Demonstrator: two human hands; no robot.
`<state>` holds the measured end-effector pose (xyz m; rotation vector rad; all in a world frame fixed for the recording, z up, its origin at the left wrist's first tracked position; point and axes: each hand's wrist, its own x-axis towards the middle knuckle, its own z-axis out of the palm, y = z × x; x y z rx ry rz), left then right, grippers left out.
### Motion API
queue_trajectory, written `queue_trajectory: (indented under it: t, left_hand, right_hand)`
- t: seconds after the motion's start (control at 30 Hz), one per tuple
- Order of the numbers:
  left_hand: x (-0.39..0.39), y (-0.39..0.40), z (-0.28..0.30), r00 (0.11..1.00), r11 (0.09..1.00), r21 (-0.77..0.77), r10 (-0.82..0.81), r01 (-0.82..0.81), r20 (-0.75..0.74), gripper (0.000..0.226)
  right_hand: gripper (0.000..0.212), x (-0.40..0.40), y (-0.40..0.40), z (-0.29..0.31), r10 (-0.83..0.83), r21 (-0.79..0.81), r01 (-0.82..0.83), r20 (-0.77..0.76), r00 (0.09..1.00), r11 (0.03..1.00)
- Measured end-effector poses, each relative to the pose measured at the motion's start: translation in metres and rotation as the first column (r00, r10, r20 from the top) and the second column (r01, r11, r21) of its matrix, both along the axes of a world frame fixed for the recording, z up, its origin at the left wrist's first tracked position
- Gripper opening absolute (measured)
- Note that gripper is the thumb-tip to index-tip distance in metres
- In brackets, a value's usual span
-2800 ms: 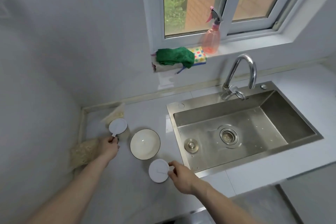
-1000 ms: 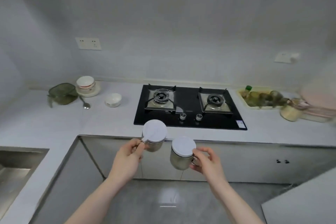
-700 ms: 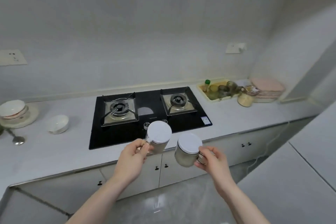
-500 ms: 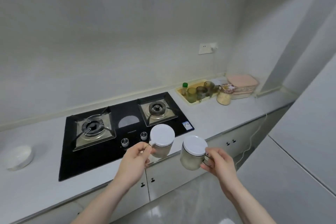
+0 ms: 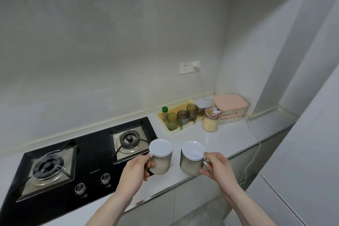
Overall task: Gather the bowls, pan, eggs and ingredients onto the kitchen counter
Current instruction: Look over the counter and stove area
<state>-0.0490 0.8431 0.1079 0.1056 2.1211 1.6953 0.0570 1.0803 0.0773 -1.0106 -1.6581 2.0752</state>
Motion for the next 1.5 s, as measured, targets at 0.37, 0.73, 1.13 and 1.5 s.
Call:
queue_trajectory:
  t: [0.37,0.73,1.13,1.5]
  left_hand:
    - [-0.073,0.103,0.001,0.999,0.996,-0.087,-0.016,0.011,-0.052,0.051]
    - [-0.167,0.180,-0.008,0.999,1.000,0.012,-0.020,0.021,-0.048,0.042]
    - [-0.247,0.275,-0.027,0.993,0.985,0.141,0.094,-0.104,0.076,0.031]
    - [-0.314,0.331,-0.055,0.963,0.962,0.087,0.249,-0.258,0.107,0.031]
  right_hand:
    - [0.017,-0.077,0.092,0.006,0.020,-0.040,-0.020,0.004,1.000,0.999]
    - [0.014,-0.154,0.159,0.012,-0.035,-0.071,0.032,-0.043,0.998,0.997]
    - [0.015,-0.251,0.261,0.015,0.045,-0.066,-0.048,-0.050,0.998,0.997]
    - [0.016,-0.306,0.308,0.001,0.032,-0.144,-0.032,0.001,0.999,0.989]
